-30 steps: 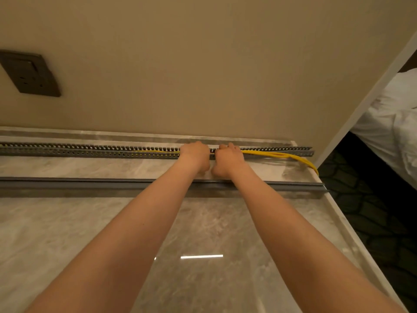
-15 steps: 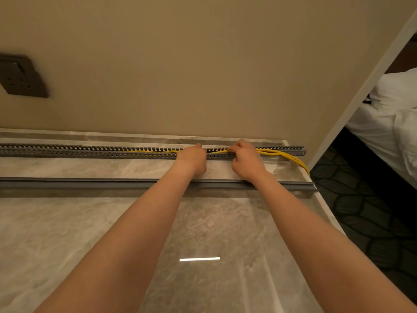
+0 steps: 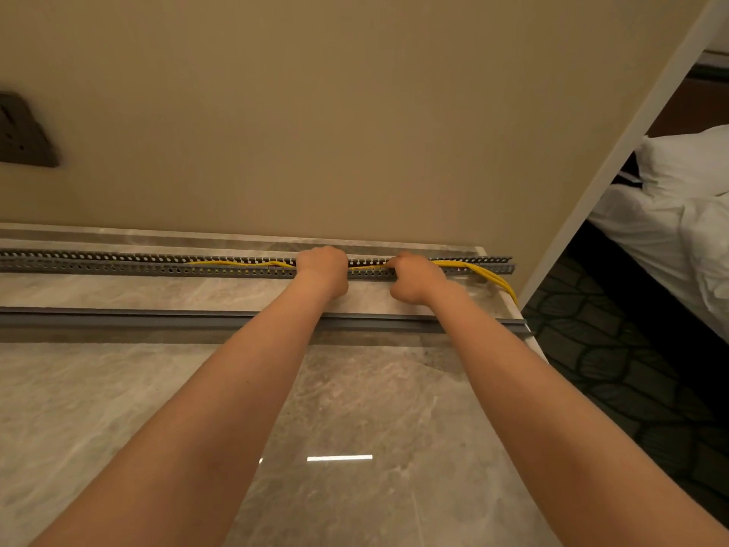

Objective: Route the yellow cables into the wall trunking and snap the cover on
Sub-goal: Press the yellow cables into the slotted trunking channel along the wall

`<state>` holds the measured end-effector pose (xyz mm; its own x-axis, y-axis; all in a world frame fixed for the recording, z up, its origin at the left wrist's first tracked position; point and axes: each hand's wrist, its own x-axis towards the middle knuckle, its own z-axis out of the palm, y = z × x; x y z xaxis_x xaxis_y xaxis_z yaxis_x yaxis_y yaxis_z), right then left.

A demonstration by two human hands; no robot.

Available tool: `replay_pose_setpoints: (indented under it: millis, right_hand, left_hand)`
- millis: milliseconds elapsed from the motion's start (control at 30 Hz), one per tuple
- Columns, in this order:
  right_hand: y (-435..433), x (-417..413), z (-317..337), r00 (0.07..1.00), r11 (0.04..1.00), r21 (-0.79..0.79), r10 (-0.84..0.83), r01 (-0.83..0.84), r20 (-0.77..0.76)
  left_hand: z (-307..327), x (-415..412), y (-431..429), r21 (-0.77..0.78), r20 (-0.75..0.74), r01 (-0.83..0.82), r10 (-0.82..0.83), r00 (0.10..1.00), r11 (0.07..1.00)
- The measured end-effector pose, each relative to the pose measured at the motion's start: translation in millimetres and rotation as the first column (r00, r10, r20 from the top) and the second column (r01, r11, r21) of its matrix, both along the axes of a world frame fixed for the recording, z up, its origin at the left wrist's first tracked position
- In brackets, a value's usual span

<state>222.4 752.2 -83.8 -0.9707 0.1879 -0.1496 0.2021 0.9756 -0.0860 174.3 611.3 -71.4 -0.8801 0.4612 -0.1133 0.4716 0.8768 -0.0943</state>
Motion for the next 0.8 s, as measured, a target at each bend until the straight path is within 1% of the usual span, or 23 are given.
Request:
replay_pose_setpoints:
  millis: [67,133,167,233,300,333,367,433,533,600,667,800]
  right_hand:
    - [0.9,-2.8,2.1,1.000,1.000,-0.010,-0.008,0.008,0.011]
    - [0.0,-3.2,0.8,1.000,0.999,-0.040,-0.012,0.012,-0.001]
    - [0.5,-2.4,0.2,1.000,0.997,-0.078,-0.016,0.014,-0.017]
    - [5.9,1.5,-0.8,0.997,0.974,-0.227,-0.033,0.015,-0.074]
    - [15.9,6.5,-0.1,0.985,0.933,-0.361,-0.067,0.005,-0.158]
    - [21.5,9.8,-0.7,0.977,0.931,-0.366,-0.075,-0.004,-0.202]
    - [27.0,13.0,-2.0,0.968,0.948,-0.319,-0.068,-0.014,-0.243]
    - [38.1,19.7,-6.7,0.950,0.987,-0.161,-0.039,-0.012,-0.309]
    - [54.5,30.2,-10.3,0.938,0.998,0.051,-0.008,0.027,-0.347]
    - [64.0,32.9,-9.4,0.941,0.994,0.107,0.002,0.037,-0.338]
    - [71.9,31.4,-5.0,0.939,0.993,0.104,-0.013,0.052,-0.344]
    - [82.7,24.8,7.3,0.946,0.986,0.153,-0.015,0.068,-0.323]
  left_hand:
    - [1.4,3.2,6.2,0.010,-0.019,0.032,-0.031,0.999,0.999]
    - [-0.3,6.2,16.1,0.081,-0.002,0.099,-0.099,0.995,0.992]
    - [-2.4,7.7,22.2,0.125,0.023,0.146,-0.150,0.988,0.981]
    - [-7.4,12.0,33.3,0.187,0.081,0.212,-0.230,0.970,0.959]
    - [-10.7,14.1,40.4,0.208,0.122,0.213,-0.241,0.963,0.955]
    - [-11.7,13.9,42.1,0.199,0.128,0.212,-0.239,0.963,0.957]
    - [-12.0,13.1,43.1,0.189,0.124,0.209,-0.235,0.964,0.959]
    - [-11.7,10.9,44.6,0.171,0.119,0.197,-0.219,0.968,0.965]
    - [-10.4,10.0,49.2,0.149,0.104,0.171,-0.188,0.977,0.974]
    - [-11.1,12.3,52.6,0.129,0.077,0.161,-0.171,0.982,0.979]
    - [-10.7,12.4,54.5,0.118,0.052,0.157,-0.164,0.985,0.981]
    - [-8.4,9.1,54.6,0.150,0.037,0.123,-0.129,0.991,0.981]
